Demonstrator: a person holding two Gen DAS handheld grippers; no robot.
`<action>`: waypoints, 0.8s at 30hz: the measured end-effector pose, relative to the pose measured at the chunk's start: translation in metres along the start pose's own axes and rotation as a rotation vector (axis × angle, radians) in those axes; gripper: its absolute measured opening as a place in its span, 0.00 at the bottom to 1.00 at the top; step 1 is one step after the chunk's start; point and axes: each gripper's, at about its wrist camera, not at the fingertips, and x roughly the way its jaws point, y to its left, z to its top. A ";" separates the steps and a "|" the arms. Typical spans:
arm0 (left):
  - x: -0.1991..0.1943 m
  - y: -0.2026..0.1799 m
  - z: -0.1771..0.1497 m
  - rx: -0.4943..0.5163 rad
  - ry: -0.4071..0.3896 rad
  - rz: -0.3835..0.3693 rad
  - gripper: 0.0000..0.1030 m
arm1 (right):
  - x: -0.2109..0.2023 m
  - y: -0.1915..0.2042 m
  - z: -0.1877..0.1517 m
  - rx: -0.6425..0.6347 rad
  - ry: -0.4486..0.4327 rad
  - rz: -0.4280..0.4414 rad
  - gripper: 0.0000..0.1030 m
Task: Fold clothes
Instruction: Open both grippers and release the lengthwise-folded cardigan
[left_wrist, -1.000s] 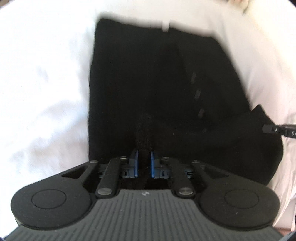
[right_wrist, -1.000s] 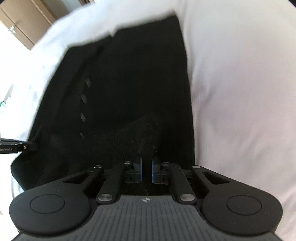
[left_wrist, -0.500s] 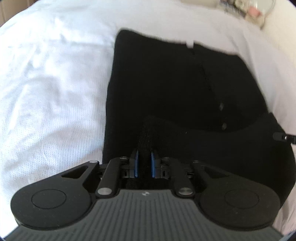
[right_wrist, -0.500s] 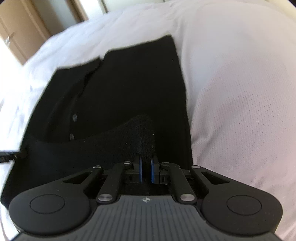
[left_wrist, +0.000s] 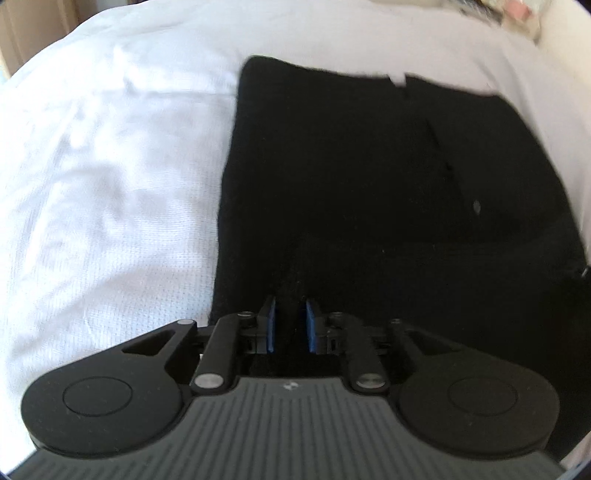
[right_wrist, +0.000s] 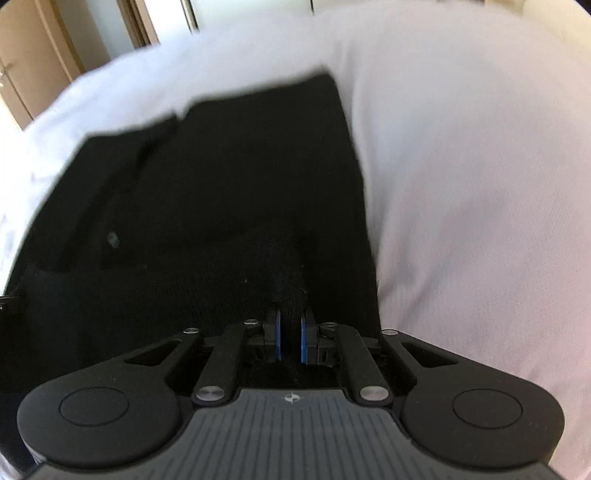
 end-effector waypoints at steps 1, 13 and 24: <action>0.001 -0.003 0.001 0.015 0.003 0.008 0.15 | -0.002 0.002 0.002 -0.003 0.009 -0.007 0.07; -0.027 0.000 0.008 -0.020 -0.032 0.034 0.22 | -0.017 0.001 0.004 -0.021 0.101 -0.040 0.32; -0.060 -0.036 -0.042 0.150 0.038 -0.038 0.20 | -0.087 0.012 -0.055 -0.119 0.013 0.025 0.36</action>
